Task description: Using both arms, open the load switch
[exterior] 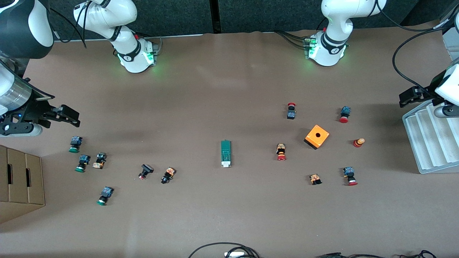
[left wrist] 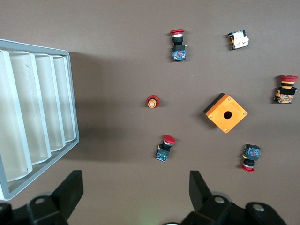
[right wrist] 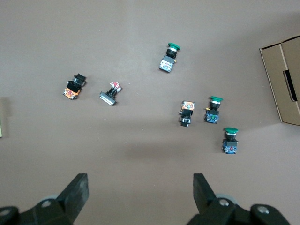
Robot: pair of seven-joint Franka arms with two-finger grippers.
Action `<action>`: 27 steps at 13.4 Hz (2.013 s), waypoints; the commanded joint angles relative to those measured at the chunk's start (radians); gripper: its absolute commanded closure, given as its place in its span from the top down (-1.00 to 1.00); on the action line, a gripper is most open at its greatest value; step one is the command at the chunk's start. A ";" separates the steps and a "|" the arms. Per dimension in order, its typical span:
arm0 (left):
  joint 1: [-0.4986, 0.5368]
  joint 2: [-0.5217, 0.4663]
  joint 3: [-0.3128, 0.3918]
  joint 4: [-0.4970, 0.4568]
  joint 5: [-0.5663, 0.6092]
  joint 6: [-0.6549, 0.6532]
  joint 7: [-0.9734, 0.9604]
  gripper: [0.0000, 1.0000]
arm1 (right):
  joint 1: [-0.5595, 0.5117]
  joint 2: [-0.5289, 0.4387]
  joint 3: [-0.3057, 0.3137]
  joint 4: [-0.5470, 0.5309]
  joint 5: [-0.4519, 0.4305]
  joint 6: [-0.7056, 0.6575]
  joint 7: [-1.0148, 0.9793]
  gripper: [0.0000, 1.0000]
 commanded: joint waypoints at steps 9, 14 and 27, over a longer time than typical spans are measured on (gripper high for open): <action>-0.002 -0.030 -0.224 0.013 -0.079 -0.014 -0.286 0.99 | -0.014 0.003 0.005 0.009 0.004 0.005 -0.004 1.00; -0.004 -0.006 -0.400 0.023 -0.098 0.047 -0.424 0.99 | -0.011 0.001 0.005 0.009 0.004 0.002 -0.003 1.00; -0.274 0.289 -0.584 0.025 0.210 0.527 -1.168 1.00 | -0.011 0.001 0.005 0.007 0.004 -0.002 -0.001 1.00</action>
